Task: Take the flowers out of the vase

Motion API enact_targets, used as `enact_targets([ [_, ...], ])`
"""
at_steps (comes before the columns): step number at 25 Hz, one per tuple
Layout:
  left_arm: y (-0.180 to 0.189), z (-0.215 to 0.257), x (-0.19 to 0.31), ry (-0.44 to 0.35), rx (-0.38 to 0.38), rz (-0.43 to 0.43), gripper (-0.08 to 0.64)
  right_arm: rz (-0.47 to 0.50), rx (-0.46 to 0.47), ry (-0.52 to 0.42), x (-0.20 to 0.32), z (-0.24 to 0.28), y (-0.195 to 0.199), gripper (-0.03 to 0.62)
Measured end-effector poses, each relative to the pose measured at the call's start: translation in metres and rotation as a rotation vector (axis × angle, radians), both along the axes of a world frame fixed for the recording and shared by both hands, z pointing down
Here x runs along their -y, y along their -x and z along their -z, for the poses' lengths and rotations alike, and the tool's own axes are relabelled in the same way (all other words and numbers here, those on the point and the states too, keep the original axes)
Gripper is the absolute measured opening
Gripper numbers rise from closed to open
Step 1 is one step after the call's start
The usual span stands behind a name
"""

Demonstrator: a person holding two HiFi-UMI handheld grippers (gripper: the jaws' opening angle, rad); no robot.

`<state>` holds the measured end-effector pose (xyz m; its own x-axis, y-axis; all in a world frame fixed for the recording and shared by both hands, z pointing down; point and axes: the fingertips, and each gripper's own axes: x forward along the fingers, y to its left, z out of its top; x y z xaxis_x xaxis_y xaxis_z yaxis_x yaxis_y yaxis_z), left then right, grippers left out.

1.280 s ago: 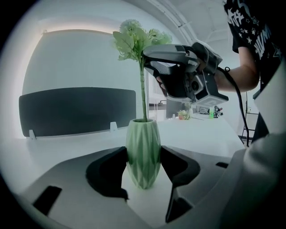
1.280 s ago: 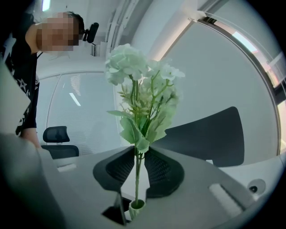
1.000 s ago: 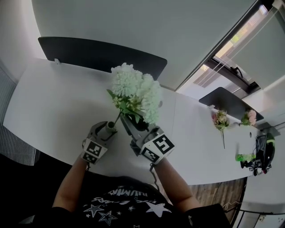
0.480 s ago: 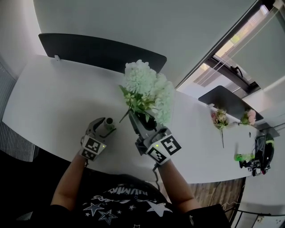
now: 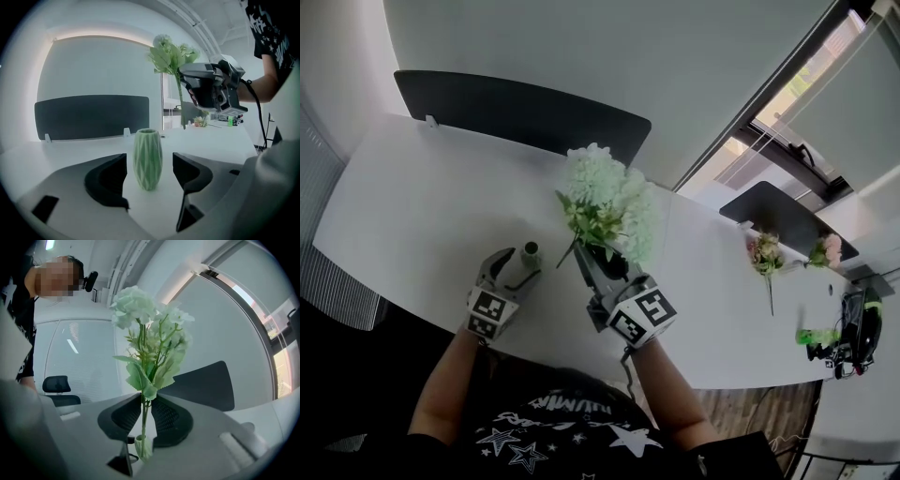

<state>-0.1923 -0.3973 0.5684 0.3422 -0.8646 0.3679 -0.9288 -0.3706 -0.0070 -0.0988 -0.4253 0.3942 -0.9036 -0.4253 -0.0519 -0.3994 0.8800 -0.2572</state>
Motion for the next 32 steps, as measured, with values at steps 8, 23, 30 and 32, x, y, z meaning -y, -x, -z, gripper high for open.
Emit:
enact_targets([
  [8, 0.014, 0.040, 0.001, -0.033, -0.050, 0.092, 0.301, 0.009, -0.025, 0.021, -0.001, -0.005, -0.004, 0.066],
  [23, -0.088, 0.098, -0.080, -0.156, -0.080, 0.192, 0.083, 0.049, -0.032, 0.045, -0.076, -0.039, -0.090, 0.066],
  [30, -0.104, 0.093, -0.082, -0.170, -0.086, 0.167, 0.014, 0.047, -0.053, 0.040, -0.086, -0.058, -0.102, 0.066],
  [32, -0.109, 0.092, -0.081, -0.165, -0.094, 0.152, 0.009, 0.039, -0.055, 0.043, -0.085, -0.059, -0.103, 0.066],
])
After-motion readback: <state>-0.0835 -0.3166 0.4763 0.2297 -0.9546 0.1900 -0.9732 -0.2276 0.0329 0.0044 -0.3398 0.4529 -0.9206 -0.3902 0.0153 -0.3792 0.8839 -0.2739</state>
